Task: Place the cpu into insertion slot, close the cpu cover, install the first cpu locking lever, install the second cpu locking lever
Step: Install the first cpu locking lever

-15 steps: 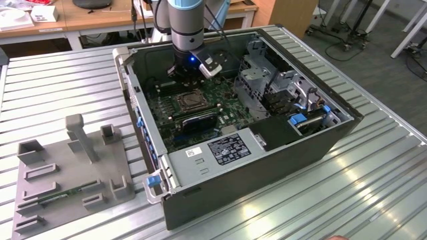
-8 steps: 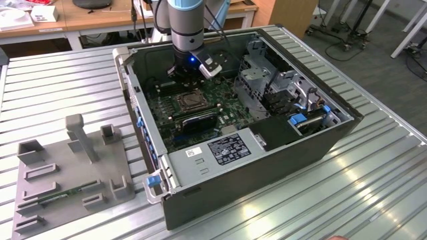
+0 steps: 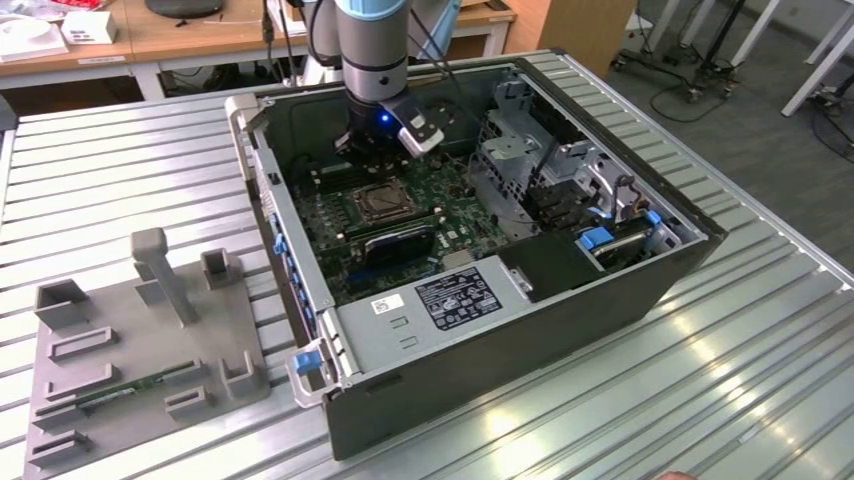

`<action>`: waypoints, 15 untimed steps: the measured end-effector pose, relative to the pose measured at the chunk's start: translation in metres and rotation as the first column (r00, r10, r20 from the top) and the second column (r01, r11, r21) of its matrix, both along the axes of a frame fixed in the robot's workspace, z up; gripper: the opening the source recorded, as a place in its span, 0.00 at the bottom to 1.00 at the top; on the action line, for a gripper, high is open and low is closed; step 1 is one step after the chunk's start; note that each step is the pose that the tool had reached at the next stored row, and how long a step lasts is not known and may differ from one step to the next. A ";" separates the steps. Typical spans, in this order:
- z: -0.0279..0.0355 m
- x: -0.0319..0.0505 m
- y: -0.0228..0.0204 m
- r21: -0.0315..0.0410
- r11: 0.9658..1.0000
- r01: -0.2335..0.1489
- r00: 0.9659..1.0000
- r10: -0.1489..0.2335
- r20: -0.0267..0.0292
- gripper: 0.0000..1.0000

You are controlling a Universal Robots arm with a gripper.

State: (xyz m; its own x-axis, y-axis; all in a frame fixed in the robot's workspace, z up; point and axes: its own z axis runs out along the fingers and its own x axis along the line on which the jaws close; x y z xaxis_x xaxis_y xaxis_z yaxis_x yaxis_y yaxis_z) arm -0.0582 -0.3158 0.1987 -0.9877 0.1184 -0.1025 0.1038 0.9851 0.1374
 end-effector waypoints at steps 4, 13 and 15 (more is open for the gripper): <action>0.0037 0.0000 0.0007 -0.001 1.000 0.000 1.000 0.000 0.000 0.11; 0.0130 0.0000 0.0033 -0.001 1.000 0.000 1.000 0.000 0.000 0.11; 0.0144 0.0000 0.0043 -0.001 1.000 0.000 1.000 0.000 0.000 0.11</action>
